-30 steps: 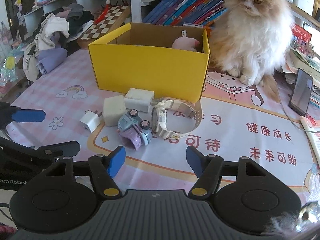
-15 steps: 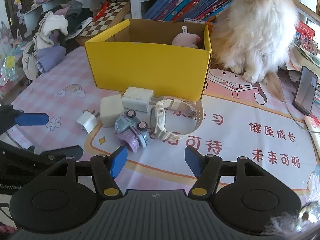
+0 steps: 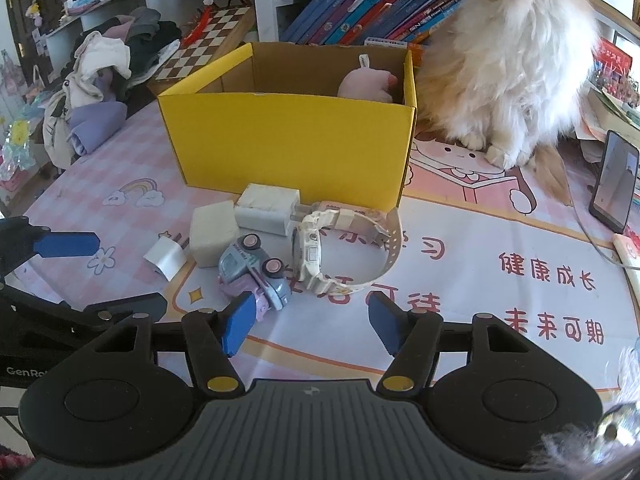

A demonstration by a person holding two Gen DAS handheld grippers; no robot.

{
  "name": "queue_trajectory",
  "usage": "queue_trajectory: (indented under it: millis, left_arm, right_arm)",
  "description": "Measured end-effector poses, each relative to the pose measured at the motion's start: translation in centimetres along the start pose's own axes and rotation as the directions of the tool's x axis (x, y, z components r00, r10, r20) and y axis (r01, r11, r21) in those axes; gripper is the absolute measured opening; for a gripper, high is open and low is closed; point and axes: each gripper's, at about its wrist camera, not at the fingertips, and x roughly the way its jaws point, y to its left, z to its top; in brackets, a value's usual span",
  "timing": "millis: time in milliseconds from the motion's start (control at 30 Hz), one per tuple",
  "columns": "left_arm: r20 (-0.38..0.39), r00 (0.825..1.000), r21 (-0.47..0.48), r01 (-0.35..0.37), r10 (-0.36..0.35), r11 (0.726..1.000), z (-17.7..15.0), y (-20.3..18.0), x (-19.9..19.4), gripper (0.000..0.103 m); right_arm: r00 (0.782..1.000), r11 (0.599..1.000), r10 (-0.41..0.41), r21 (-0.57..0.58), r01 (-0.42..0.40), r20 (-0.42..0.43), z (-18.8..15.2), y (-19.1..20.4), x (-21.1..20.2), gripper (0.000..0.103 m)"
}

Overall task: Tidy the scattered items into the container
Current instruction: 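Move the left tool toward the white charger cube while the right tool approaches the white watch, then close the left tool on the white charger cube while the right tool grips the white watch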

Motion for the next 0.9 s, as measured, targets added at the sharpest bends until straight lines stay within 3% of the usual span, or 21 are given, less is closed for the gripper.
queue_trajectory:
  millis: [567,700,900]
  left_arm:
    - [-0.011,1.0,-0.022,-0.009,0.009,1.0,0.8,0.6,1.3,0.087]
    - [-0.009,1.0,-0.018,-0.014,0.014,1.0,0.9,0.6,1.5,0.07]
    - [-0.008,1.0,-0.013,-0.021,0.021,1.0,1.2,0.6,1.8,0.07]
  right_arm:
    - [1.0,1.0,-0.004,0.003,0.004,-0.011,1.2,-0.9,1.0,0.049]
    - [1.0,1.0,-0.002,0.006,0.002,-0.01,1.4,-1.0,1.2,0.048]
    - [1.0,1.0,0.009,0.024,-0.009,-0.001,1.6,-1.6,1.5,0.048]
